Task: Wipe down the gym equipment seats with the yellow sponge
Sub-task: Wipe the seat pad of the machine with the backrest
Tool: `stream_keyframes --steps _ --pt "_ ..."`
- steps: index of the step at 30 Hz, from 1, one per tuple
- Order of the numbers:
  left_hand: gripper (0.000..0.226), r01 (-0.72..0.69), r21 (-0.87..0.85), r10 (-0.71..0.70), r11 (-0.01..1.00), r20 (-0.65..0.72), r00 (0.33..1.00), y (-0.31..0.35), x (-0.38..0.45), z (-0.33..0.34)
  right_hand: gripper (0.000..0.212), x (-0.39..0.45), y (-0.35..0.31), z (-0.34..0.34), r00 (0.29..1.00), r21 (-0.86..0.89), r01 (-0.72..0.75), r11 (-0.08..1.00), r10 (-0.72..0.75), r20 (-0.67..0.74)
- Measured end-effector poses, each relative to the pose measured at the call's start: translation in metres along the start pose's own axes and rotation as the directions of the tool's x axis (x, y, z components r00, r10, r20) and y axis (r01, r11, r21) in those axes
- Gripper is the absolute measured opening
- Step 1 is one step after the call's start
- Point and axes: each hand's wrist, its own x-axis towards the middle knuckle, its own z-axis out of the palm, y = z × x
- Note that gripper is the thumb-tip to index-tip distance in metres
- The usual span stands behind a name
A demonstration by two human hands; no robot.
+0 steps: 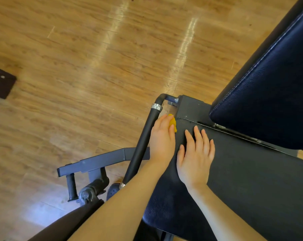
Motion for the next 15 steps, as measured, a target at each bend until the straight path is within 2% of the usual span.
stream_keyframes --steps 6,10,15 --pt "0.036 -0.055 0.034 0.056 0.998 -0.026 0.998 -0.004 -0.003 -0.001 0.047 0.0 0.001 0.0 1.0 0.004 0.005 1.0 -0.005 0.002" --pt "0.038 0.012 0.026 -0.011 1.0 -0.043 0.999 -0.012 -0.037 -0.009 0.046 0.0 0.001 0.001 1.0 0.018 0.002 1.0 -0.002 0.012" --pt "0.039 0.039 0.039 -0.039 0.999 0.003 0.999 -0.021 -0.061 -0.018 0.047 0.0 0.0 -0.001 1.0 0.02 0.0 1.0 0.0 0.016"
